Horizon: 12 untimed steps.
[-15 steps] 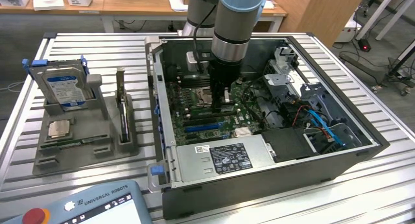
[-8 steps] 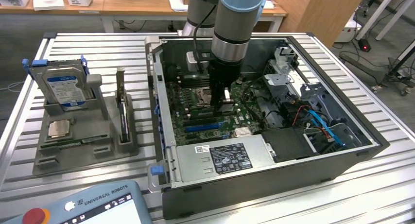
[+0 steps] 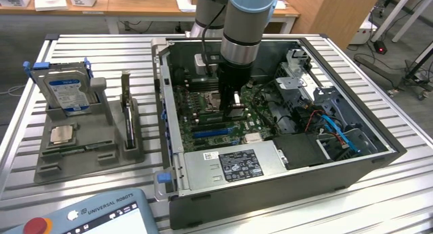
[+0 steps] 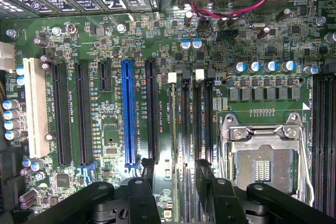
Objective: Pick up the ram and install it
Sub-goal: 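Insert the ram into the slot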
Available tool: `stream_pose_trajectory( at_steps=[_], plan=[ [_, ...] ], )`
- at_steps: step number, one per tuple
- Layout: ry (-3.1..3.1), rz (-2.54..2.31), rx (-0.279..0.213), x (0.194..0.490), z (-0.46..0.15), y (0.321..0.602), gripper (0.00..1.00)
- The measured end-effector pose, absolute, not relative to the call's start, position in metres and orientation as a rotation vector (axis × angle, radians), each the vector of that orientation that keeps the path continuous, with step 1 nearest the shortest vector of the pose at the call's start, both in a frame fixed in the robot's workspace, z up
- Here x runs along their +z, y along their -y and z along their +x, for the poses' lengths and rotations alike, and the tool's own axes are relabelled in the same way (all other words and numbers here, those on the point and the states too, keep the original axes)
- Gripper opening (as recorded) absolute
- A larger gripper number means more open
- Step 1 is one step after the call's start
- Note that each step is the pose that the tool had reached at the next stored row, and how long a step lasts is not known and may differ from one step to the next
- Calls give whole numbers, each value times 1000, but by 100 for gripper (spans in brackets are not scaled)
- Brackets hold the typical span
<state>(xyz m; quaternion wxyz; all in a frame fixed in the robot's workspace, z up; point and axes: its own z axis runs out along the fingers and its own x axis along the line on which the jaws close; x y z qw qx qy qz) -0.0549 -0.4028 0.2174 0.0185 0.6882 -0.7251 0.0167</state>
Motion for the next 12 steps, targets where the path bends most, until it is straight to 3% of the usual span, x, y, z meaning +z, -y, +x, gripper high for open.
stream_pose_trajectory(
  at_steps=[12],
  plan=[
    [2251,2137,52,221,-55,403,44]
  ],
)
